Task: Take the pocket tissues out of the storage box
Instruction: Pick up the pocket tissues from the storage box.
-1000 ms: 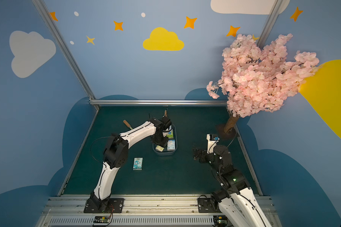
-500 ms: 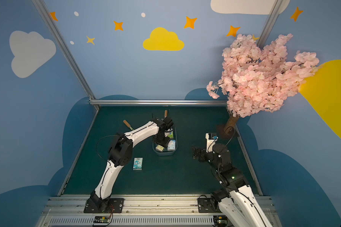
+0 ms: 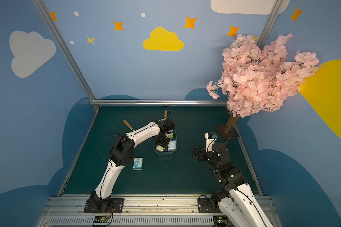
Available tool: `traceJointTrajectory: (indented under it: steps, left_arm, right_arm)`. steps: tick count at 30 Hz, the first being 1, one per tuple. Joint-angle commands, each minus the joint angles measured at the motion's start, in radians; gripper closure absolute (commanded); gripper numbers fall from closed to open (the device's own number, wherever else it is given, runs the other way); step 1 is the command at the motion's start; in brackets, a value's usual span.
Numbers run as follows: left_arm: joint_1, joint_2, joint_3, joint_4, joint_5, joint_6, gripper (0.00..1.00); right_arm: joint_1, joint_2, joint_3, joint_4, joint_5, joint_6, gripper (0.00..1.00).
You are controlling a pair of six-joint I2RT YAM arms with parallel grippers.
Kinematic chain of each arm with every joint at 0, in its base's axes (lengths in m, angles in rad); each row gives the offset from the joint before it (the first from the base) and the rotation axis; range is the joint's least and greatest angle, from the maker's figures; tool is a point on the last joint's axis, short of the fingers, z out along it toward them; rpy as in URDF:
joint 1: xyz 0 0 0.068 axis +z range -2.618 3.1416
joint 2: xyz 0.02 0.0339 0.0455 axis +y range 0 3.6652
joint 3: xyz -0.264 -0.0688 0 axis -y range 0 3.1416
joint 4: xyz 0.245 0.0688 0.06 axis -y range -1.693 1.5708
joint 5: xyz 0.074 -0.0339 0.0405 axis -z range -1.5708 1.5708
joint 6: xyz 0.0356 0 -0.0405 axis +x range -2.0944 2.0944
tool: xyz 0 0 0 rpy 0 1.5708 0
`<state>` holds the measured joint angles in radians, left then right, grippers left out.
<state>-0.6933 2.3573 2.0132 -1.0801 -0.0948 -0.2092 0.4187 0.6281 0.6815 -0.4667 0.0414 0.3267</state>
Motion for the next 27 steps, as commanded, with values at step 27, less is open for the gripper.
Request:
traceJointTrajectory:
  steps: [27]
  left_arm:
    - [-0.006, -0.646, -0.527, 0.19, 0.053, -0.429, 0.53]
  right_arm:
    - [-0.007, 0.154, 0.023, 0.104, -0.061, 0.05, 0.02]
